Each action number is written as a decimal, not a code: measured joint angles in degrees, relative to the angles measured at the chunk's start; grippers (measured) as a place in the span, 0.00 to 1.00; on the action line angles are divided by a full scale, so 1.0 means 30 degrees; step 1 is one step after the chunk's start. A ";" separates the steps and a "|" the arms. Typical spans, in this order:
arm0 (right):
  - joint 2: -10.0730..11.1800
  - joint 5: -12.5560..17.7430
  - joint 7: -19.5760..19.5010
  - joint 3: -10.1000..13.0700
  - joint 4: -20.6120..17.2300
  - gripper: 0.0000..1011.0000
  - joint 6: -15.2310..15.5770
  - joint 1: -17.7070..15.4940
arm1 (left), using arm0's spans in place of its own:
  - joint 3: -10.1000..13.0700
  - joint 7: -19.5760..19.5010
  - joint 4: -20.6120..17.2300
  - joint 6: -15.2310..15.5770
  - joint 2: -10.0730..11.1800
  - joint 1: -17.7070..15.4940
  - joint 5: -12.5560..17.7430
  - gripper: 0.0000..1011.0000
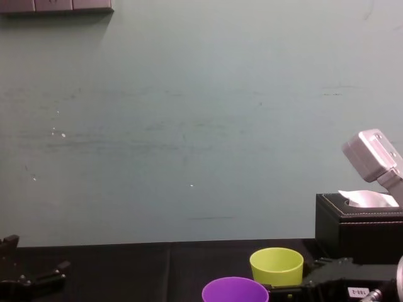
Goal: Stack the three plastic cups sequentially using one hand.
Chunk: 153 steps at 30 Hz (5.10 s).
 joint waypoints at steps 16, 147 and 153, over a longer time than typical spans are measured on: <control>-0.0362 -0.0482 -0.0126 -0.0199 0.0612 0.99 -0.0022 0.0517 | -0.0001 0.0000 0.0000 0.0001 0.0000 0.0000 0.0000 1.00; 0.2335 0.0665 -0.0118 -0.0898 -0.8562 0.72 0.3057 -0.1937 | 0.0000 -0.0001 0.0000 0.0000 0.0000 0.0000 0.0000 1.00; 0.2325 0.0706 -0.0123 -0.0931 -0.8428 0.72 0.3020 -0.1925 | -0.0001 0.0000 0.0000 0.0000 -0.0001 0.0000 -0.0001 1.00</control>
